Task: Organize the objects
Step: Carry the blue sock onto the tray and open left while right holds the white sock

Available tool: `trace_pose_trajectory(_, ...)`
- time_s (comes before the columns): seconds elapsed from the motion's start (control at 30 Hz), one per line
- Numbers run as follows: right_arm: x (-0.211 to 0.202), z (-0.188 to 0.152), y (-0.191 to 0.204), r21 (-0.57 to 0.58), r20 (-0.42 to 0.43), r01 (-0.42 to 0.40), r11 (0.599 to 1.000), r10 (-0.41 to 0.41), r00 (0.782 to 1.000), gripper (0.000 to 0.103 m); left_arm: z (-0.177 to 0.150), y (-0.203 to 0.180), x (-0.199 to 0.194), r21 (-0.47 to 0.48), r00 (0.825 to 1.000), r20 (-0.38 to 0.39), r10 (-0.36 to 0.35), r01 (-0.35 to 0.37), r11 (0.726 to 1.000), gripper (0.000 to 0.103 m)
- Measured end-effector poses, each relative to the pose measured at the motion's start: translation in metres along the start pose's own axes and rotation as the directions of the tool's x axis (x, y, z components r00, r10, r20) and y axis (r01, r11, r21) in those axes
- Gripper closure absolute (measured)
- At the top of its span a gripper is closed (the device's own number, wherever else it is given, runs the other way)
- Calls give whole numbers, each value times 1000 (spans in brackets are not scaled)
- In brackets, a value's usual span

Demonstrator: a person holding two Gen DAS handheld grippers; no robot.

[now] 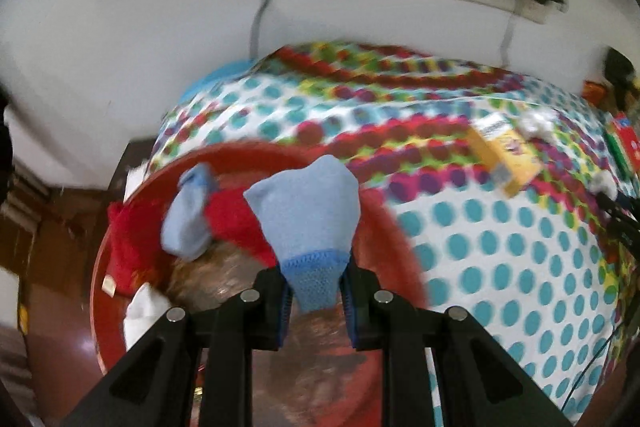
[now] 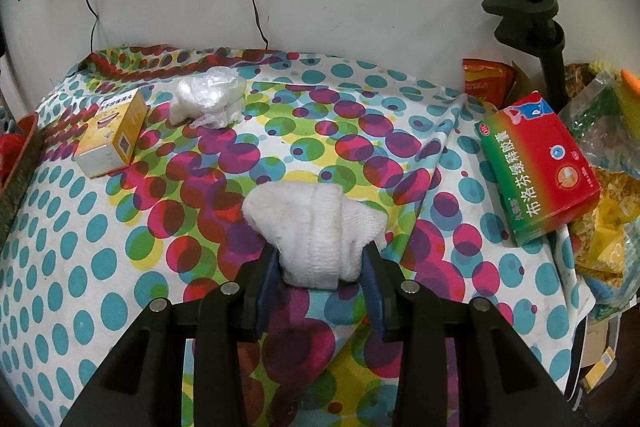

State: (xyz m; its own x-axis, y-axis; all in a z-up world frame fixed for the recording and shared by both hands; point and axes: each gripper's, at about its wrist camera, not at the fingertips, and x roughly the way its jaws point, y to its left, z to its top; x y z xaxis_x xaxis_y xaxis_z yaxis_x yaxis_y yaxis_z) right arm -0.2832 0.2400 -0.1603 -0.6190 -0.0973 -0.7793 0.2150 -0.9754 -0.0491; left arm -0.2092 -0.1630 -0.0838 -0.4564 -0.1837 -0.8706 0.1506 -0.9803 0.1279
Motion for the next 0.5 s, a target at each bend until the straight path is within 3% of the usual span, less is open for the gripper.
trace_pose_trajectory(0.27,0,1,0,-1,-1,1,1000,-1,1000,67,-14,72,12,-85,996,-49,72,-76,993,82)
trace_pose_trajectory(0.5,-1,1,1,0,-1,0,1000,0,1000,67,-24,102,22,-98,992,-71,105,-112,989,82)
